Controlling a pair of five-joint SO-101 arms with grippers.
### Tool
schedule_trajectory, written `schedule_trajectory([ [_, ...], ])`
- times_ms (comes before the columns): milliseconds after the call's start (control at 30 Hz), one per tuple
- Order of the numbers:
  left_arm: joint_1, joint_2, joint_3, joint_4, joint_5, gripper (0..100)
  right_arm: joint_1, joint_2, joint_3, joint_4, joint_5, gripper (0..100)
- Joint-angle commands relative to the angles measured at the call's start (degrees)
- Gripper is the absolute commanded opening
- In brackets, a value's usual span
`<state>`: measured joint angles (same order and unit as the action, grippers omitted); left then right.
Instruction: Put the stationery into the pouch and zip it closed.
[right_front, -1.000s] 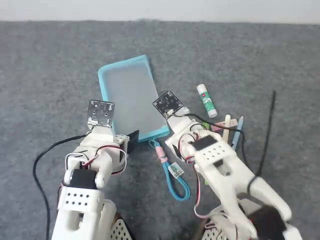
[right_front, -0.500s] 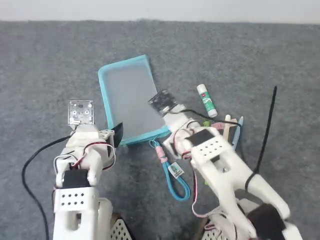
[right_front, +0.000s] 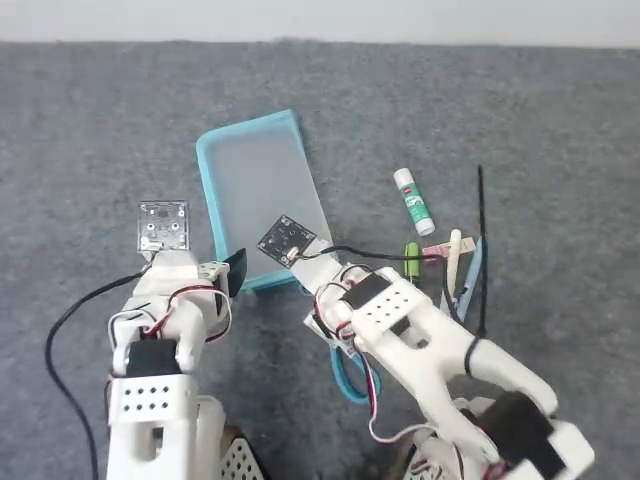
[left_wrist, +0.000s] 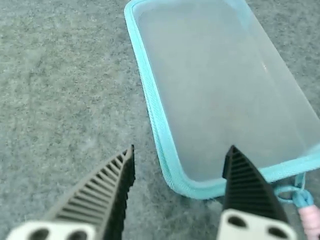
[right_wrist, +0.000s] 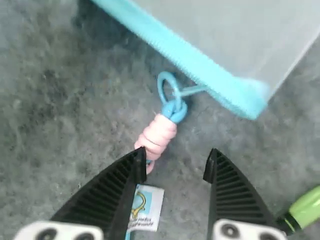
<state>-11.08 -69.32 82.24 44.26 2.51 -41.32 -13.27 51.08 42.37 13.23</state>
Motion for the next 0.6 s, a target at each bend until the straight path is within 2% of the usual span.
schedule_trajectory([
  [0, -0.26, 0.79, -1.01, -2.02, 0.53, 27, -0.57, 2.68, -3.08, -3.91, 0.44, 19.8],
  [200, -0.26, 0.79, -1.01, -2.02, 0.53, 27, -0.92, 1.8, -3.16, -5.23, -0.09, 19.8],
  [433, -0.18, 0.7, -1.01, -2.02, 0.53, 27, -0.75, -1.98, -2.99, -5.05, -16.97, 19.8],
  [567, -0.18, 0.7, -1.01, -2.02, 0.53, 27, -0.92, -2.07, -2.99, -5.05, -19.34, 19.8],
])
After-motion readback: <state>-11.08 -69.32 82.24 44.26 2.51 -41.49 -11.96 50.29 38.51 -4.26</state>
